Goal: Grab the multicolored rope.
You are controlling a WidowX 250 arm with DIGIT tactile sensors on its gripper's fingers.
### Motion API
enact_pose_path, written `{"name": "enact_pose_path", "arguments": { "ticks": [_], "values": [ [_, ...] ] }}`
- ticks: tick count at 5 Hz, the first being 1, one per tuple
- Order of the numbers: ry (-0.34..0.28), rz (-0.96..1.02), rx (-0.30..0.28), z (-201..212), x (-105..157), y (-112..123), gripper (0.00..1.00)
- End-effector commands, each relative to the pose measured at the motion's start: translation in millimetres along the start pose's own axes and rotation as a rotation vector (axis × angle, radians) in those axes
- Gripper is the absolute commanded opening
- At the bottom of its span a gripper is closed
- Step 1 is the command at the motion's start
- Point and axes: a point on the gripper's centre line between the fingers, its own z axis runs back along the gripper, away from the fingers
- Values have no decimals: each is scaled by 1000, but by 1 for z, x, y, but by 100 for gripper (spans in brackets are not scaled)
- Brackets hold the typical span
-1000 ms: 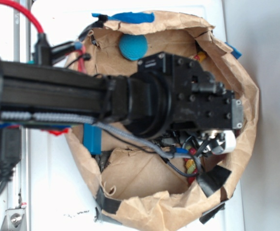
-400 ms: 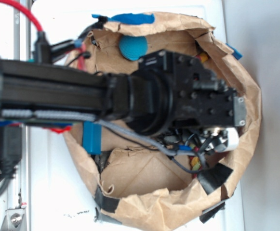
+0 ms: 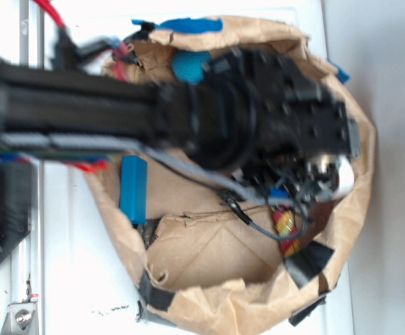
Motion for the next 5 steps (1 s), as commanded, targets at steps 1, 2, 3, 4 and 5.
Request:
{"name": "enact_pose_path", "arguments": {
  "ticks": [1,2,3,4,5],
  "values": [
    [96,329,87,57,-6,-17,0],
    [197,480,36,64,-4,-23,0],
    [274,514,-45,60,-10,-34,0],
    [191,513,-10,81,-18,-46,0],
    [83,538,-8,103,-22,-40,0]
  ]
}}
